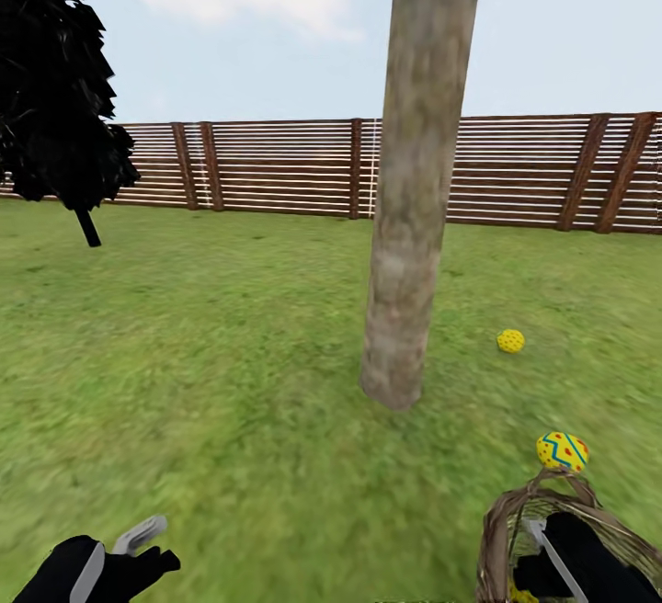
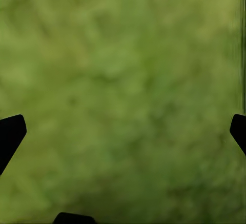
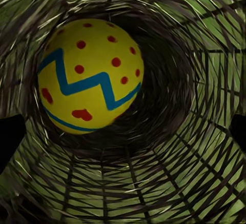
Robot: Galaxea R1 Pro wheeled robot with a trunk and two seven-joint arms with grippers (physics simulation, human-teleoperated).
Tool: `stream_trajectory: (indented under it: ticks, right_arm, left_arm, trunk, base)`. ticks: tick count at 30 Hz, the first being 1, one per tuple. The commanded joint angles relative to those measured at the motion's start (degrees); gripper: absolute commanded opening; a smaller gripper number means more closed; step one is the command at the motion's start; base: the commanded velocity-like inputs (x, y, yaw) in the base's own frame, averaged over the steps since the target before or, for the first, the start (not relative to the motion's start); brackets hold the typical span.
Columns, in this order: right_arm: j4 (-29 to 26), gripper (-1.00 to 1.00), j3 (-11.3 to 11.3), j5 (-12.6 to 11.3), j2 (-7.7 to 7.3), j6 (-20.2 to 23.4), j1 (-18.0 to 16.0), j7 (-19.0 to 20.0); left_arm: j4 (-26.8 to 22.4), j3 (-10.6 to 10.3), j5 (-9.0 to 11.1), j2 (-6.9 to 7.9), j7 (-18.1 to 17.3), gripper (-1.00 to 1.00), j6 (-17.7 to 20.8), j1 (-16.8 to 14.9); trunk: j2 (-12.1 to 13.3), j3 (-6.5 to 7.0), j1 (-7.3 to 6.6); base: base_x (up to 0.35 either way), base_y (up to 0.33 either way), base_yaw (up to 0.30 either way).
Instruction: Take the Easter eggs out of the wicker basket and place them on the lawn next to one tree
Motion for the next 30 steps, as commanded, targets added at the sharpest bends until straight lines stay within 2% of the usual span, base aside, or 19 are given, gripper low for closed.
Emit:
stream_trajectory:
  ticks: [1, 7, 12, 18, 24, 30]
  right_arm:
    - [-0.1, 1.0, 0.2, 0.2, -0.04, 0.2, 0.0, 0.3]
    - [-0.1, 1.0, 0.2, 0.2, -0.04, 0.3, 0.0, 0.3]
    - [-0.1, 1.0, 0.2, 0.2, -0.04, 0.3, 0.0, 0.3]
    - [-0.1, 1.0, 0.2, 0.3, -0.04, 0.3, 0.0, 0.3]
    - [-0.1, 1.0, 0.2, 0.3, -0.07, 0.3, -0.1, 0.3]
    - [-0.1, 1.0, 0.1, 0.3, -0.22, 0.3, 0.0, 0.3]
  left_arm:
    - [-0.1, 0.2, 0.2, -0.02, -0.1, 1.0, 0.4, 0.0]
    - [-0.1, 0.2, 0.2, -0.28, 0.0, 1.0, 0.4, 0.0]
    - [-0.1, 0.2, 0.2, -0.38, 0.0, 1.0, 0.4, 0.0]
    - [0.0, 0.2, 0.2, -0.44, 0.0, 1.0, 0.4, 0.0]
    - [0.0, 0.2, 0.2, -0.62, -0.1, 1.0, 0.3, 0.0]
    - [0.0, 0.2, 0.2, -0.7, 0.0, 1.0, 0.0, 0.0]
  trunk:
    - [0.0, -0.06, -0.01]
    - [0.0, -0.06, -0.01]
    - [0.0, -0.06, -0.01]
    - [0.0, -0.06, -0.01]
    - [0.0, -0.06, -0.01]
    - [-0.1, -1.39, 0.14]
  base:
    - [0.001, 0.0, -0.264]
    - [0.0, 0.0, -0.178]
    - [0.039, 0.022, -0.016]
    - [0.237, 0.106, -0.001]
    - [0.016, 0.002, 0.0]
    - [0.0, 0.0, 0.0]
